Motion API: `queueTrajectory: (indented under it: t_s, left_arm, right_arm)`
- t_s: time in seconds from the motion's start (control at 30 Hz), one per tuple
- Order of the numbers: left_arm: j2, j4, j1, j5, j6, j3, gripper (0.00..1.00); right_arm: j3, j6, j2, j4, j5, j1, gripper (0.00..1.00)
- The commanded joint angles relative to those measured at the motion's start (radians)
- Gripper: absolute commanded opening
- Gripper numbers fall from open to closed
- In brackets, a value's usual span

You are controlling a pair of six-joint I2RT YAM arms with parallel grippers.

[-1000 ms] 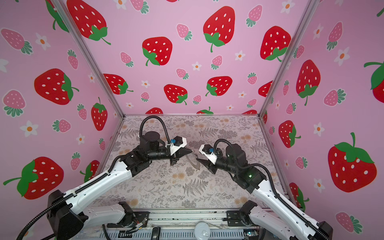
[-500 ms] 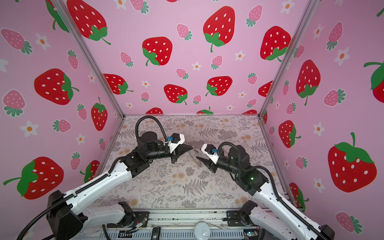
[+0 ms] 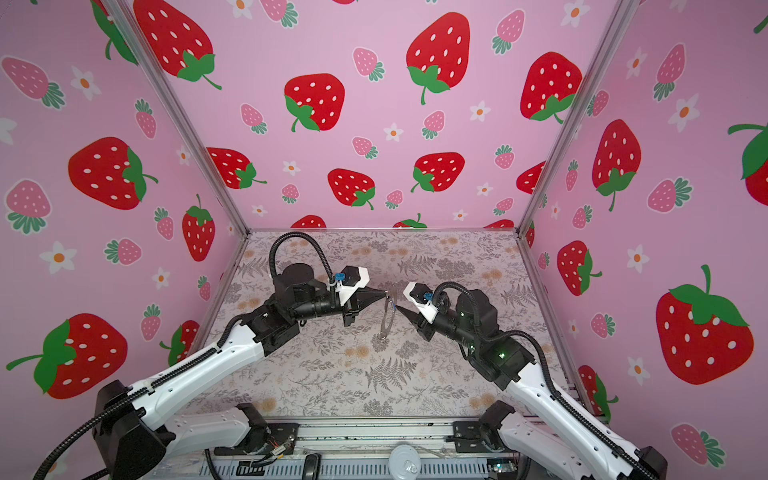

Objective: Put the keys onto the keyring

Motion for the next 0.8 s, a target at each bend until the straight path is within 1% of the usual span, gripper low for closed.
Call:
queueTrajectory:
  t_s: [0.0, 0.13, 0.3, 0.47, 0.53, 0.67, 0.77]
  left_arm:
    - [-0.020, 0.060, -0.006, -0.019, -0.013, -0.005, 0.00]
    - [-0.013, 0.085, -0.019, -0.045, -0.027, -0.011, 0.00]
    - [-0.007, 0.112, -0.033, -0.077, -0.049, -0.016, 0.00]
    - [-0.003, 0.124, -0.047, -0.095, -0.056, -0.020, 0.00]
    - [0.000, 0.126, -0.050, -0.092, -0.056, -0.021, 0.00]
    - [-0.002, 0.130, -0.053, -0.075, -0.056, -0.022, 0.00]
    - [-0.004, 0.133, -0.055, -0.068, -0.060, -0.022, 0.00]
  right_arm:
    - [0.000, -0.007, 0.006, 0.029, -0.056, 0.007, 0.43]
    - [0.005, 0.009, 0.039, 0.047, -0.104, 0.013, 0.44]
    - [0.007, 0.020, 0.059, 0.072, -0.096, 0.021, 0.43]
    - [0.006, 0.045, 0.063, 0.102, -0.055, 0.024, 0.40]
    - [0.007, 0.048, 0.062, 0.108, -0.042, 0.024, 0.37]
    - [0.006, 0.044, 0.061, 0.103, -0.020, 0.024, 0.22]
    - [0.005, 0.036, 0.064, 0.091, -0.011, 0.024, 0.15]
